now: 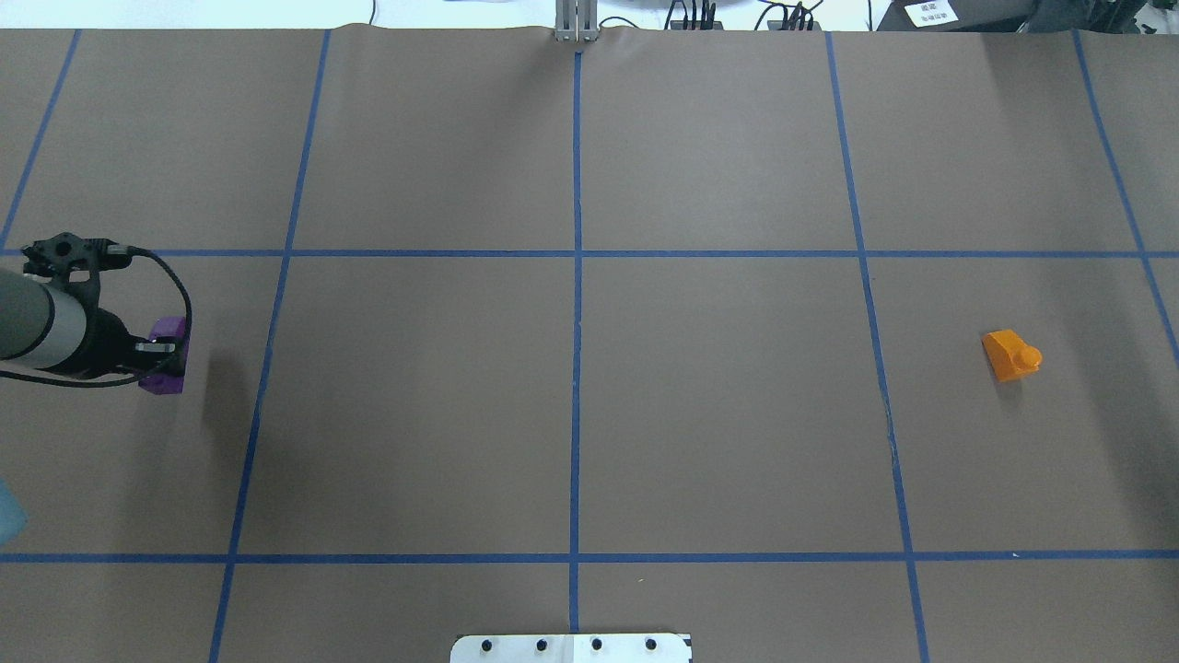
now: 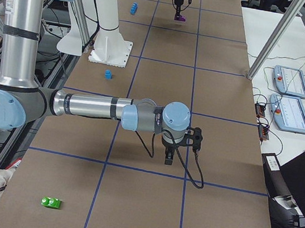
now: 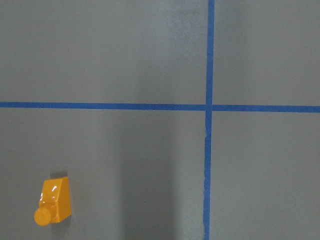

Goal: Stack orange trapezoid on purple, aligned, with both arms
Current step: 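Carry the purple trapezoid with the left gripper to the table center, then open the left gripper to release the purple block and lift away, then close the right gripper on the orange trapezoid while the left arm withdraws, then carry the orange trapezoid with the right gripper above the purple block, then lower the orange trapezoid onto the purple block, aligning its edges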

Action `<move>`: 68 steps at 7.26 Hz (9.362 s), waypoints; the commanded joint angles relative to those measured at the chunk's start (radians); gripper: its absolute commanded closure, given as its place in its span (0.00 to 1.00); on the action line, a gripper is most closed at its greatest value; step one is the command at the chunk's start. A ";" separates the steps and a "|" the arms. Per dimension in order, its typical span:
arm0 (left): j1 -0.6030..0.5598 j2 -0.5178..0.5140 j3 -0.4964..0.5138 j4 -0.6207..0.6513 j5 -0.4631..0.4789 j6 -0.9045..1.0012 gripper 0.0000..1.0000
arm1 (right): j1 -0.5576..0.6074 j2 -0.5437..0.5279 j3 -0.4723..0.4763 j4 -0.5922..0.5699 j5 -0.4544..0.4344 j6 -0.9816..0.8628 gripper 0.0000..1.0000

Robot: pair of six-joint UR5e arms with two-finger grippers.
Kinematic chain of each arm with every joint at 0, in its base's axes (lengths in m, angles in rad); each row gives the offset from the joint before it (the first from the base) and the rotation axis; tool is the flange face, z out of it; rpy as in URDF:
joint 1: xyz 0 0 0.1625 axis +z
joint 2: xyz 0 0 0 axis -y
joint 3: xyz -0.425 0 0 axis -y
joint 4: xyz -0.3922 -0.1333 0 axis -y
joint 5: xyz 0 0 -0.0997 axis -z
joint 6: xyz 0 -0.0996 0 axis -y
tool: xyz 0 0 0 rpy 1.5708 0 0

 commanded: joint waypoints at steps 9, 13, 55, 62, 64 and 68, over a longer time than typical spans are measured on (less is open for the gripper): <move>0.204 -0.969 0.626 0.146 0.125 0.252 1.00 | -0.024 0.000 0.004 -0.002 0.021 0.052 0.00; 0.221 -0.990 0.675 0.143 0.123 0.118 1.00 | -0.024 0.000 0.004 -0.002 0.023 0.052 0.00; -0.198 -0.362 -0.087 0.574 -0.125 0.550 0.00 | -0.780 0.628 0.045 -0.147 -0.306 0.895 1.00; -0.417 -0.154 -0.102 0.572 -0.190 0.851 0.00 | -0.977 0.988 -0.362 0.021 -0.467 1.387 1.00; -0.418 -0.152 -0.107 0.574 -0.190 0.851 0.00 | -0.987 0.984 -0.367 0.018 -0.480 1.388 1.00; -0.425 -0.140 -0.112 0.572 -0.190 0.857 0.00 | -0.997 0.990 -0.399 0.021 -0.488 1.430 1.00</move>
